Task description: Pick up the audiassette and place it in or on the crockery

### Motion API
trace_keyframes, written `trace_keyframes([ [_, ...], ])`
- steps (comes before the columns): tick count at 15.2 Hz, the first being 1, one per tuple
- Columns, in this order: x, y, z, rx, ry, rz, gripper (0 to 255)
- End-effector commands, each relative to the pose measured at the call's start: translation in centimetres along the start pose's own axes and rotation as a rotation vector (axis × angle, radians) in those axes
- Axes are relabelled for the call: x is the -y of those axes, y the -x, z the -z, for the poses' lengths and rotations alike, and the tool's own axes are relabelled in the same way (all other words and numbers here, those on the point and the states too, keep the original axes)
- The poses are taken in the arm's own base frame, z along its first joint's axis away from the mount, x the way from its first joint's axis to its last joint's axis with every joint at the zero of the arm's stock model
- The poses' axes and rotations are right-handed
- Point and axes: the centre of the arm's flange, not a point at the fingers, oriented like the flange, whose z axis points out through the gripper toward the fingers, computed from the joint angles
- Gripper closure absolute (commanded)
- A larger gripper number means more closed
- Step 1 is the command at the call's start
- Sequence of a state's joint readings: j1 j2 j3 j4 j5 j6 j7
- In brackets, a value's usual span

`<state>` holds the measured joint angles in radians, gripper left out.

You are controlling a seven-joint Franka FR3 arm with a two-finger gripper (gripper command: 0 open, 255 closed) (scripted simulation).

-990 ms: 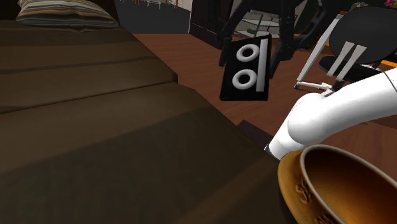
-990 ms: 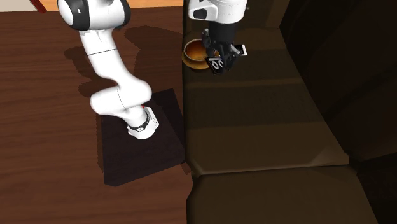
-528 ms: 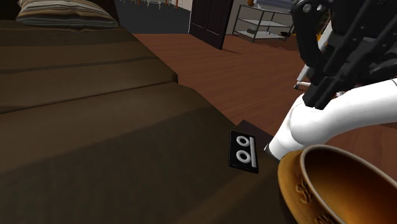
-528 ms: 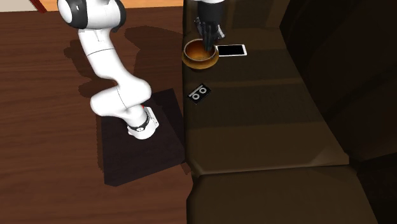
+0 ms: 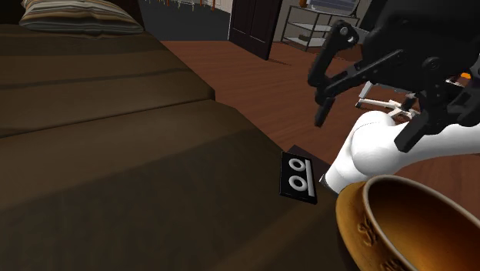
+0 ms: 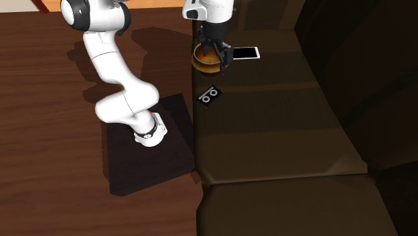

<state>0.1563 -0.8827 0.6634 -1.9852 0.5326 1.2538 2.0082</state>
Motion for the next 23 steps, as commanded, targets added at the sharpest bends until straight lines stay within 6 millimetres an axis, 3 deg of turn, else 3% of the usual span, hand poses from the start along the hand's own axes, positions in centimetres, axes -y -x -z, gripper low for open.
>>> trace_keyframes([
  [1,0.8,-1.7,-2.0,0.001,-0.002,-0.013,0],
  [8,3.1,-7.0,-9.2,0.005,-0.010,-0.058,0],
  [16,3.2,-7.0,-13.3,0.005,-0.010,-0.058,0],
  [23,3.2,-7.0,-13.3,0.005,-0.010,-0.058,0],
])
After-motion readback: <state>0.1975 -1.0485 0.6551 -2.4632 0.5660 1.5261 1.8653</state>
